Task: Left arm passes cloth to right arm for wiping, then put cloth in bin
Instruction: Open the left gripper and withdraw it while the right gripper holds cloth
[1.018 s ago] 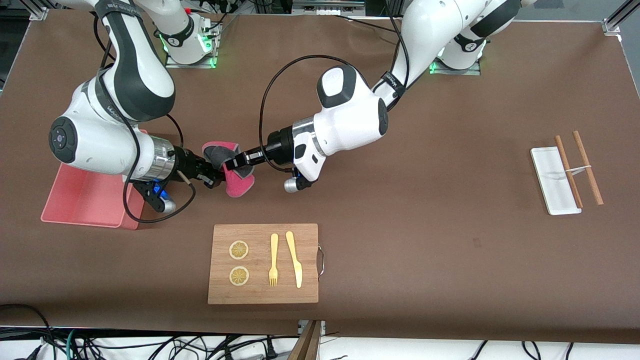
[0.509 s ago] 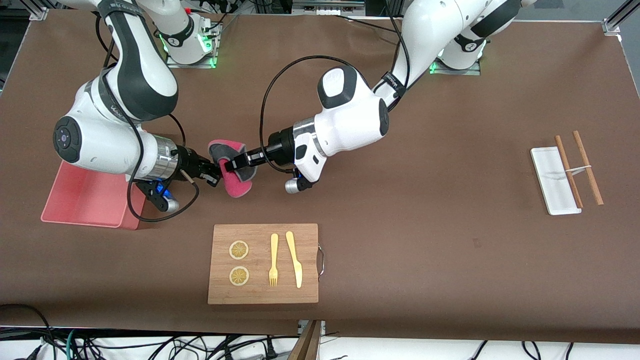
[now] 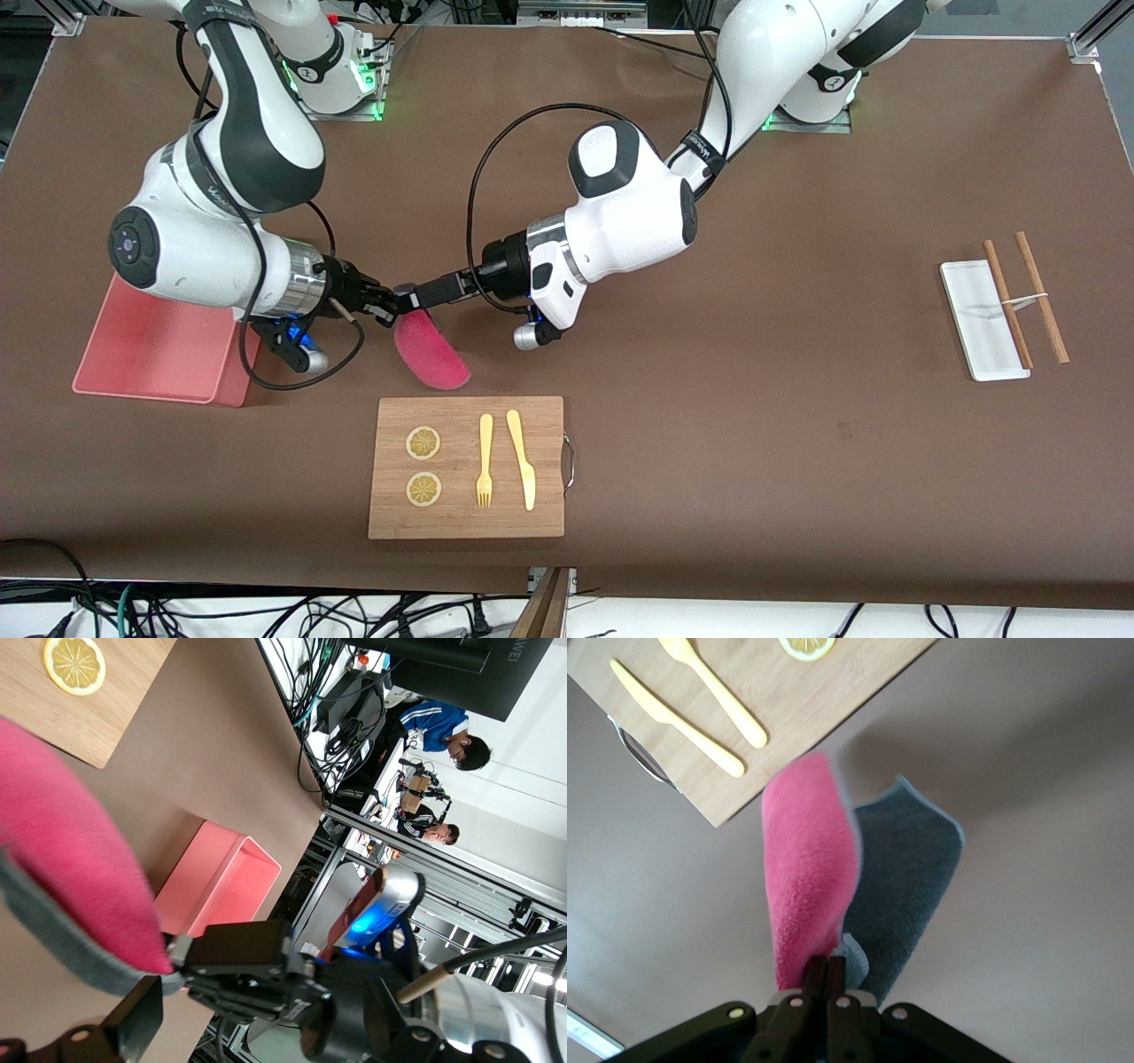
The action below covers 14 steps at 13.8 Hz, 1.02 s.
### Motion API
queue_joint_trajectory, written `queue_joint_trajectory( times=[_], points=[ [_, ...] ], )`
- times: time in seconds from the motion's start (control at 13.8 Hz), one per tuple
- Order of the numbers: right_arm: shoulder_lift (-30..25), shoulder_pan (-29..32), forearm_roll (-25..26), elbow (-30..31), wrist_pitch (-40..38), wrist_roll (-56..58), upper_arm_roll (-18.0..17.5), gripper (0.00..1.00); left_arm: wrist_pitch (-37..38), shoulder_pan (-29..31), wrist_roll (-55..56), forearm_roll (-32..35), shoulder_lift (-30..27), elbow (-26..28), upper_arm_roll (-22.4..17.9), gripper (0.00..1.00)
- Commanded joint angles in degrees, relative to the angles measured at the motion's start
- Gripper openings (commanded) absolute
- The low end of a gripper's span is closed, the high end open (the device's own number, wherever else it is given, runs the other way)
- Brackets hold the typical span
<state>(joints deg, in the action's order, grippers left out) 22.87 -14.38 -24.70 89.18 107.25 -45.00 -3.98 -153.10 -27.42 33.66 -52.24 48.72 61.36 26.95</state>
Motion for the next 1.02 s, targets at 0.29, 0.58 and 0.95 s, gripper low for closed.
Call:
queue_joint_trajectory(
  times=[0.29, 0.58, 0.95],
  points=[
    [2.8, -3.8, -1.2, 0.1, -0.4, -1.0, 0.2, 0.00, 1.3, 5.7, -0.1, -0.4, -1.6, -0.5, 0.0, 1.00],
    [4.3, -5.3, -1.2, 0.1, -0.4, -1.0, 0.2, 0.00, 11.7, 12.9, -0.1, 1.1, -12.5, 8.1, 0.0, 1.00],
    [6.1, -7.8, -1.3, 0.1, -0.4, -1.0, 0.1, 0.00, 26.3, 25.3, -7.7, 2.8, -27.6, 23.5, 0.1, 1.00]
  ],
)
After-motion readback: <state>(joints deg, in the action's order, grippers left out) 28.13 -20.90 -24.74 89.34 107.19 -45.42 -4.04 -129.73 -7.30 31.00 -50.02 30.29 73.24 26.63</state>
